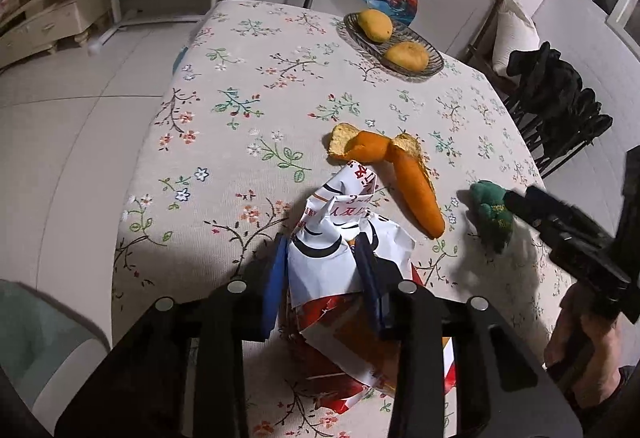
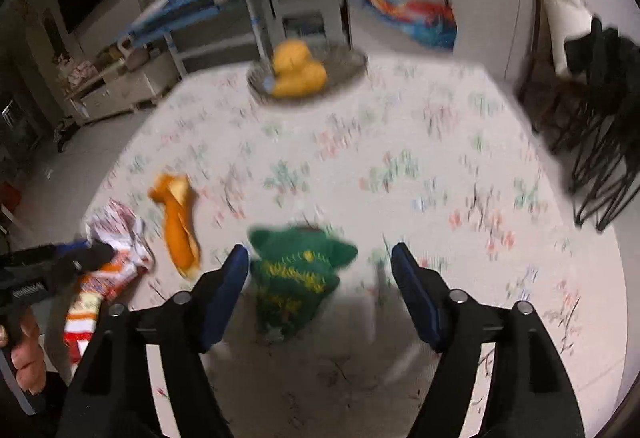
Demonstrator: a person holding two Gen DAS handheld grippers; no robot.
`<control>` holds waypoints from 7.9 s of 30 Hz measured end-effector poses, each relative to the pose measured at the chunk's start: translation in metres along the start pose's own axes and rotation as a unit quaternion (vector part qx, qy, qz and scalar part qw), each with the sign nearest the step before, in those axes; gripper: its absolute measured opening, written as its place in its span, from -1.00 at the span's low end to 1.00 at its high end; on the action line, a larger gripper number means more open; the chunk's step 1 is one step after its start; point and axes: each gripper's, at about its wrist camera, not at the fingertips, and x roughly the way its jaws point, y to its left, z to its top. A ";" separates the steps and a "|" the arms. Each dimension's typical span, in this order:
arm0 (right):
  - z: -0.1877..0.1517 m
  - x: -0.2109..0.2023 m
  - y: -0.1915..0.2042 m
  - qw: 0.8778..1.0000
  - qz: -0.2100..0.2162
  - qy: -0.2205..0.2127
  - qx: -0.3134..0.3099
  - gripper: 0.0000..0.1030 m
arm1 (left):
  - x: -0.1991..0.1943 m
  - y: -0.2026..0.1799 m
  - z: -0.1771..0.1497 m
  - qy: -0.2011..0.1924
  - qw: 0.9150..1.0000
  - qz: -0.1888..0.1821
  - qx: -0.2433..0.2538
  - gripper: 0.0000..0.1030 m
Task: Collect trash
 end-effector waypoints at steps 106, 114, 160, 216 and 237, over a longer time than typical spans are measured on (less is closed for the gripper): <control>-0.140 -0.110 0.057 0.986 0.155 -0.006 0.062 -0.64 | -0.145 -0.051 -0.168 -0.163 0.985 0.035 0.041 -0.18; -0.163 -0.115 0.063 0.985 0.160 0.010 0.067 -0.64 | -0.152 -0.053 -0.195 -0.155 0.986 0.033 0.049 -0.18; -0.216 -0.099 0.067 0.980 0.128 0.119 0.099 -0.17 | -0.110 -0.076 -0.260 -0.009 0.991 0.064 0.115 0.00; -0.121 -0.121 0.043 0.997 0.040 -0.044 0.051 0.39 | -0.156 -0.056 -0.139 -0.205 0.971 0.112 0.047 0.79; -0.034 -0.041 0.006 0.997 0.028 -0.015 0.063 0.39 | -0.081 -0.048 -0.029 -0.163 0.979 0.103 0.061 0.81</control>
